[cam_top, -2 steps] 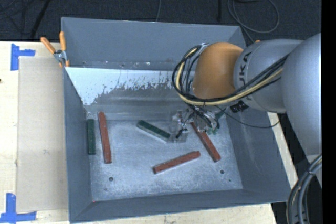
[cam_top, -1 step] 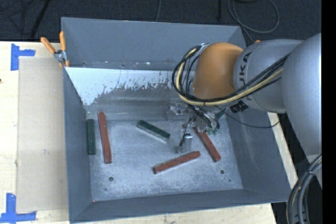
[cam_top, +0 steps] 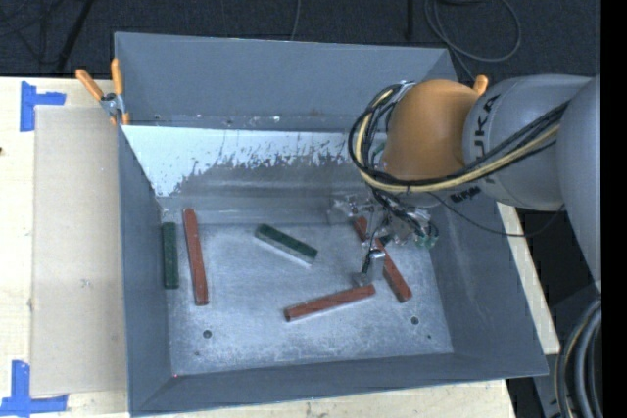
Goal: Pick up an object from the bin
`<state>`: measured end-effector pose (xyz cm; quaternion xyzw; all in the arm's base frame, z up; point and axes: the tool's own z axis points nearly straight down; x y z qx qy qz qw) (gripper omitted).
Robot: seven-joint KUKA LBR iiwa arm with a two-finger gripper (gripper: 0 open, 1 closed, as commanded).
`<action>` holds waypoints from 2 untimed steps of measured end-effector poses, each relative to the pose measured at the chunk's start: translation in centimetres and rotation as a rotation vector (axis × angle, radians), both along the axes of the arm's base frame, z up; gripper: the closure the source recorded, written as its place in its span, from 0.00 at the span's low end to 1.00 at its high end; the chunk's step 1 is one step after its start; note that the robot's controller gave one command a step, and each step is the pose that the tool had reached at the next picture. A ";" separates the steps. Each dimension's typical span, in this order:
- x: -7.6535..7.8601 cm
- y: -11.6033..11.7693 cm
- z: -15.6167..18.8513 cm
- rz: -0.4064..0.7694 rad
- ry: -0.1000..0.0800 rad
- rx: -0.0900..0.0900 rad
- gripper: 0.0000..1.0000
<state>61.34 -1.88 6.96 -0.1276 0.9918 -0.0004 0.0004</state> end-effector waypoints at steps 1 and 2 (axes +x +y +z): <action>0.1 4.6 0.0 0.013 0.000 0.004 0.00; 0.3 10.5 0.0 0.119 -0.001 0.004 0.00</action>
Offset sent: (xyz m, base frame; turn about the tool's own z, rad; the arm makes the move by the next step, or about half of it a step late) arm 0.0006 0.0426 0.0004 -0.0094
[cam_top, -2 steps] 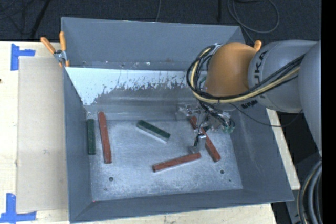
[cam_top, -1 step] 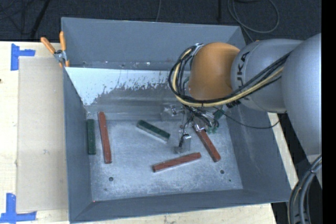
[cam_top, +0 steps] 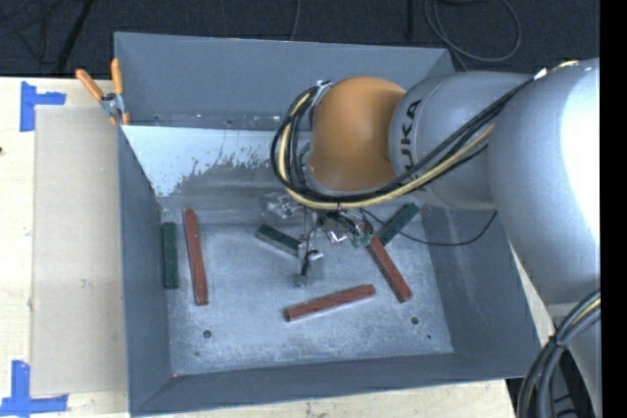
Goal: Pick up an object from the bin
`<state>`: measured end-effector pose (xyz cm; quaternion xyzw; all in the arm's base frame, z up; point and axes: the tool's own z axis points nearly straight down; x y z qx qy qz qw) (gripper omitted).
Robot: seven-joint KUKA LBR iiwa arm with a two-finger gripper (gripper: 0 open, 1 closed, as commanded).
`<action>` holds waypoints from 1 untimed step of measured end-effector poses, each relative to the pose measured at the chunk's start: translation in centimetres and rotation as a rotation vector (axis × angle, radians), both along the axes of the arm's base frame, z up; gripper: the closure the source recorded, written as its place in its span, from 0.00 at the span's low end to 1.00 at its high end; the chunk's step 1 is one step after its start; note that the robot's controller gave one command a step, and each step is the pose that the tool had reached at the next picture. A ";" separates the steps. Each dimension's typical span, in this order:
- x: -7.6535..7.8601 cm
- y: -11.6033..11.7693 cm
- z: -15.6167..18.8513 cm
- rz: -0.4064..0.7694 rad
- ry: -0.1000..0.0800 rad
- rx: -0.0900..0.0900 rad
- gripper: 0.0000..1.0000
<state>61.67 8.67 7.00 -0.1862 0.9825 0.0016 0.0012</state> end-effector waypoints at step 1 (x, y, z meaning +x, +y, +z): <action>0.1 -0.2 0.1 -0.003 -0.001 -0.002 1.00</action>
Offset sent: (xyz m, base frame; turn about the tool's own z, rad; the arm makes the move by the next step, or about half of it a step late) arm 0.0000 0.0000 0.0000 0.0000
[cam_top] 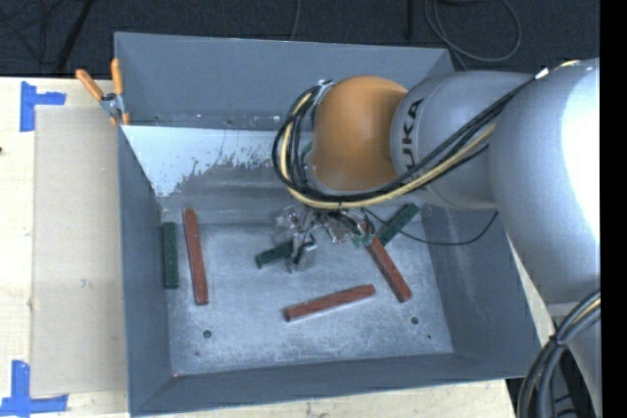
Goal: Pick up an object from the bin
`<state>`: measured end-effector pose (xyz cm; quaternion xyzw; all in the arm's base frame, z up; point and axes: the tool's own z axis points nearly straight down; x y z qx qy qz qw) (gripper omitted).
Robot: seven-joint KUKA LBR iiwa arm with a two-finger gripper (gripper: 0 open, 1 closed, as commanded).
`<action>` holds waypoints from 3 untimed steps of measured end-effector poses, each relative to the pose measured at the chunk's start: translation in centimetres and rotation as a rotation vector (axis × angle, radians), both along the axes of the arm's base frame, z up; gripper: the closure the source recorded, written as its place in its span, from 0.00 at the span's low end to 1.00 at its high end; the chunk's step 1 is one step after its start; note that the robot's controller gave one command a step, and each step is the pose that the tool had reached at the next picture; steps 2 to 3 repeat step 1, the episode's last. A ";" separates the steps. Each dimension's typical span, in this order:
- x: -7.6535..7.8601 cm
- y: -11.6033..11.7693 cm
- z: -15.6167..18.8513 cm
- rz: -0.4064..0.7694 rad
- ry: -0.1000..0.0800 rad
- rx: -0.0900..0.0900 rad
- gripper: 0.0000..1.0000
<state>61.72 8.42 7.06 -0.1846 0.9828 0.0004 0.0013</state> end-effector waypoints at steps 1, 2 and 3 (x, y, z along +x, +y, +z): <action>0.2 -2.1 16.9 -0.004 -0.009 0.000 1.00; 0.2 -2.1 16.9 -0.004 -0.009 0.000 1.00; 0.2 -2.1 16.9 -0.004 -0.009 0.000 1.00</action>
Offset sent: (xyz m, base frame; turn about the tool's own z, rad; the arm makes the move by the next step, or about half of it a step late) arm 0.0000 -0.0218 0.1643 0.0011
